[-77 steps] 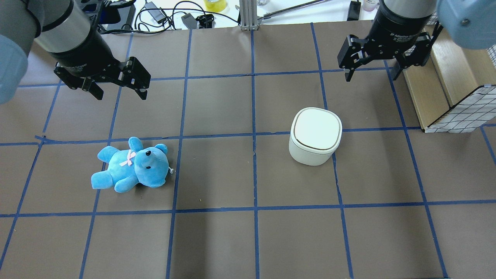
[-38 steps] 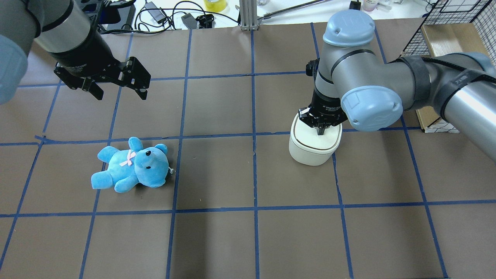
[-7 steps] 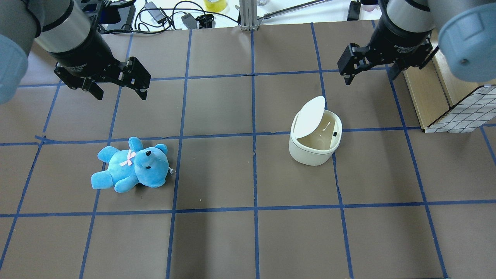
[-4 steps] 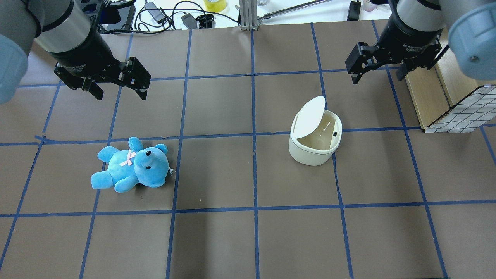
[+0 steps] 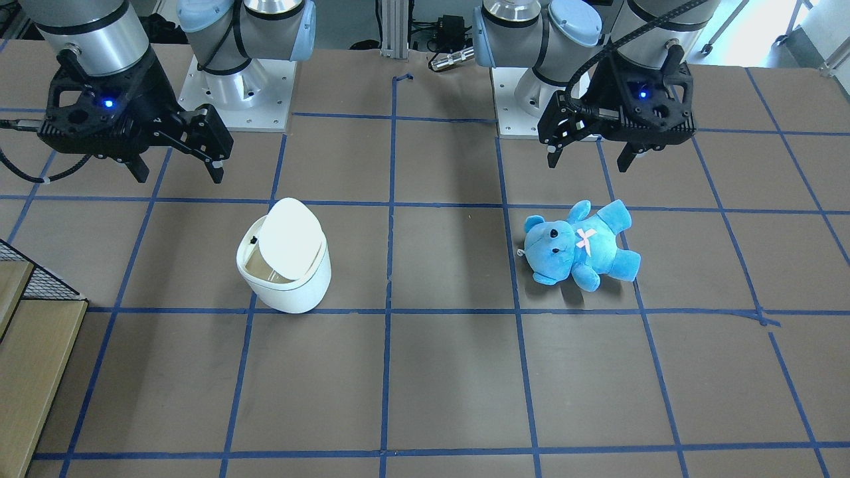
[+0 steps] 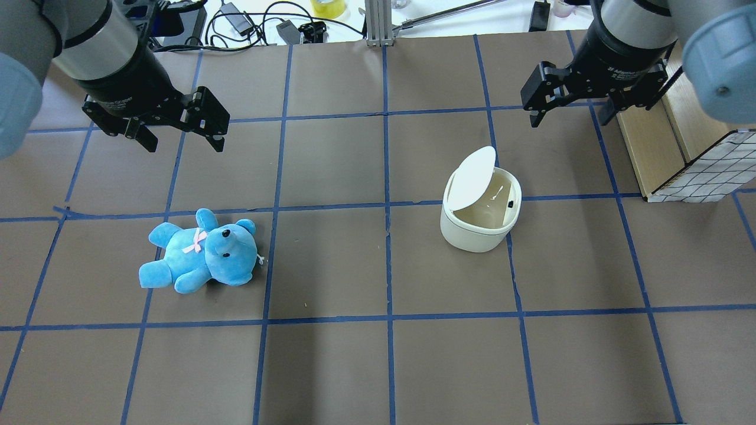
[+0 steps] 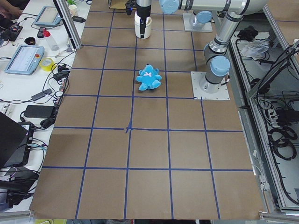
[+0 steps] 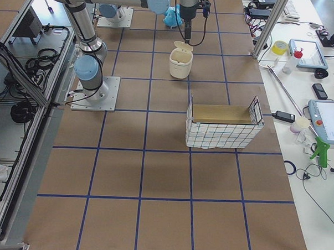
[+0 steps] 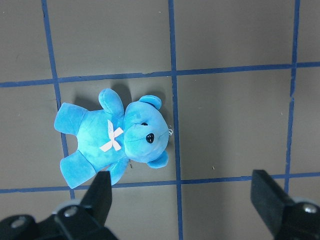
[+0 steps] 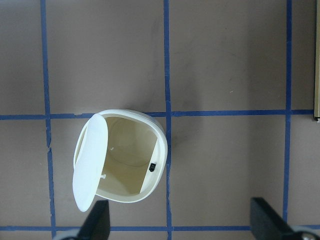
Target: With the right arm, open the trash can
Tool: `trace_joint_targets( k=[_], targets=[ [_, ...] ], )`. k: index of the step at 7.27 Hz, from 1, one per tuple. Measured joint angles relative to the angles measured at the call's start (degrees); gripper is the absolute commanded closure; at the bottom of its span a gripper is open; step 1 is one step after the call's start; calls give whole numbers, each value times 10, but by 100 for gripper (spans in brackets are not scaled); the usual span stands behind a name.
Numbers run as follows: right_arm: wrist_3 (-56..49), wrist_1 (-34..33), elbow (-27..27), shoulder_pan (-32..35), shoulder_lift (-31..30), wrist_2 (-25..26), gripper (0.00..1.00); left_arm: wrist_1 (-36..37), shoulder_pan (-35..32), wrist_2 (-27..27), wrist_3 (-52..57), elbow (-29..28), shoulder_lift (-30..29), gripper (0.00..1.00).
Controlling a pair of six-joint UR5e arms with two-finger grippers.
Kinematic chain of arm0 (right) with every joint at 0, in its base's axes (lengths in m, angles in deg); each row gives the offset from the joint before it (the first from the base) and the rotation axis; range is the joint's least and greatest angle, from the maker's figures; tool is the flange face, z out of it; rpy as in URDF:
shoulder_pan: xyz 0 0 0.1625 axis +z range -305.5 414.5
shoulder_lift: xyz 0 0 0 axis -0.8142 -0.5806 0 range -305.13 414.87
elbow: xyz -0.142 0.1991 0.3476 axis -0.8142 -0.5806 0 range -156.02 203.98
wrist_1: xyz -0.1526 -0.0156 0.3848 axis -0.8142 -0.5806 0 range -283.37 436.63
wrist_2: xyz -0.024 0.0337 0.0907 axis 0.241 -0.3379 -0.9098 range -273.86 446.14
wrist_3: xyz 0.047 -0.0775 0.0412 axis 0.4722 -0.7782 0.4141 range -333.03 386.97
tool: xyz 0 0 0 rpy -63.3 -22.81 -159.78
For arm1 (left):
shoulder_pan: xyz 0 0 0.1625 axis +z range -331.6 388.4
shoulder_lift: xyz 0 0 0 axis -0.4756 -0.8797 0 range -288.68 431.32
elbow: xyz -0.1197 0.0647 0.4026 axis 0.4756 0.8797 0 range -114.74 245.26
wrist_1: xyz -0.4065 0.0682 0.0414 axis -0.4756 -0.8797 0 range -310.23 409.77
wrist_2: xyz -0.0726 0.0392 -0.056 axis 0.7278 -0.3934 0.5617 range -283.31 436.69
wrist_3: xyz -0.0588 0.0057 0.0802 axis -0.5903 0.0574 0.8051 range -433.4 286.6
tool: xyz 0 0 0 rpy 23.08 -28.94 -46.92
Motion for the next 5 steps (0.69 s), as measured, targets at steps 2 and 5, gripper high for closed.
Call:
trace_joint_targets(
  k=[2, 5],
  targets=[
    [1, 0, -1, 10, 1, -3, 0, 0, 0, 0, 0, 0, 0, 0],
    [0, 0, -4, 12, 4, 1, 0, 0, 0, 0, 0, 0, 0, 0]
  ],
)
